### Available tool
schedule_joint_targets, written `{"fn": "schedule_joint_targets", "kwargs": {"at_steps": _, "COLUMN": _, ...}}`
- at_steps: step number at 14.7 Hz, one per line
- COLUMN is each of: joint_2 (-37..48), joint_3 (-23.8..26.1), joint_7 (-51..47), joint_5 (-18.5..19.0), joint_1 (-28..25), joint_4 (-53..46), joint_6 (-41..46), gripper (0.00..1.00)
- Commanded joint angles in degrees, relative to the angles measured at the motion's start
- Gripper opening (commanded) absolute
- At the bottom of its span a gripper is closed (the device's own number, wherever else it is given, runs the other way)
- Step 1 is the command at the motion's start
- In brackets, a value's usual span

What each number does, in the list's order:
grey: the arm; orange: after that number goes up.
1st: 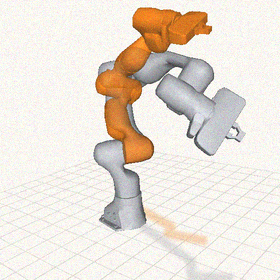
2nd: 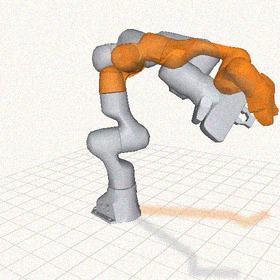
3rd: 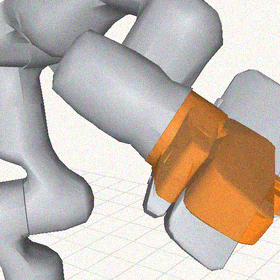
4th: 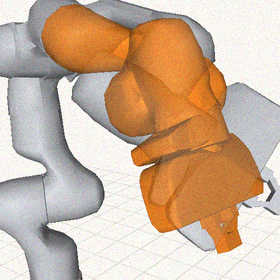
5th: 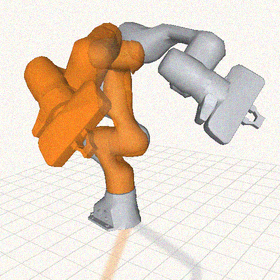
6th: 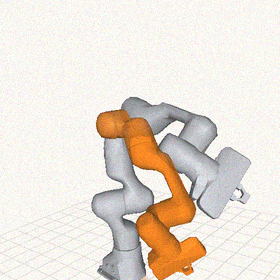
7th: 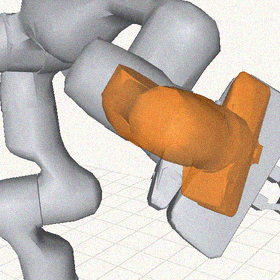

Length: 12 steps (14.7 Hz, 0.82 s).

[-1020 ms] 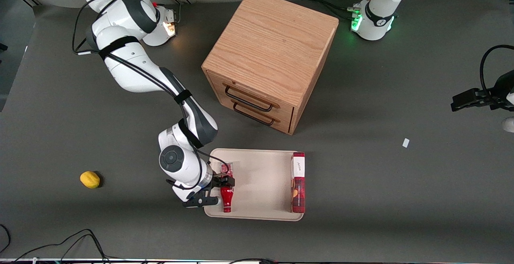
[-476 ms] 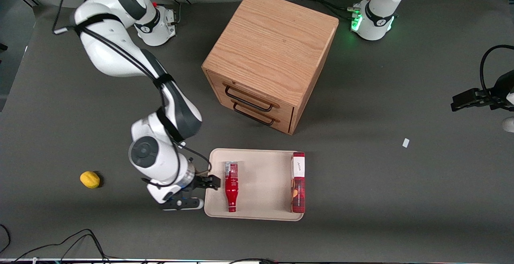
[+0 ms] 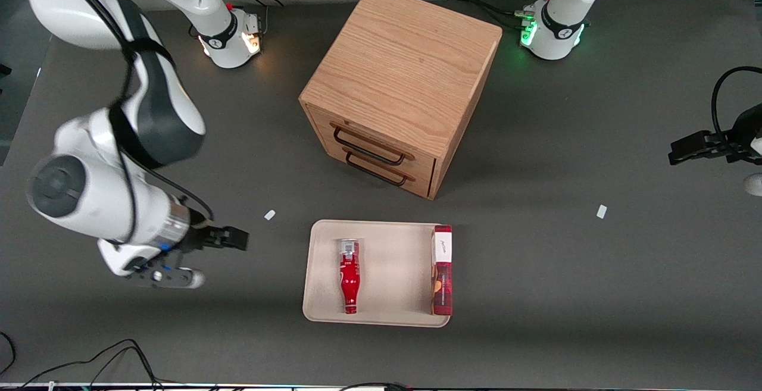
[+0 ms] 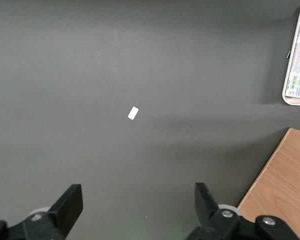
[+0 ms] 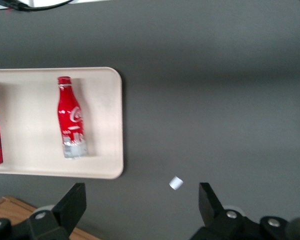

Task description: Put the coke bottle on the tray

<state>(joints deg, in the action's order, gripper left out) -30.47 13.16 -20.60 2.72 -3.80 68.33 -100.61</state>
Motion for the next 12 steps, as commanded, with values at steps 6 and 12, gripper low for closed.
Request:
{"fn": "schedule_joint_targets", "kwargs": {"at_steps": 6, "joint_2": 31.76, "joint_3": -8.40, "joint_7": 1.44, "joint_5": -5.53, "joint_1": 0.54, "joint_4": 33.77, "joint_6": -2.66, "gripper": 1.00}}
{"fn": "schedule_joint_targets", "kwargs": {"at_steps": 12, "joint_2": 39.09, "joint_3": -12.19, "joint_7": 4.43, "joint_5": -7.47, "joint_1": 0.37, "joint_4": 38.11, "joint_6": 1.90, "gripper": 1.00}}
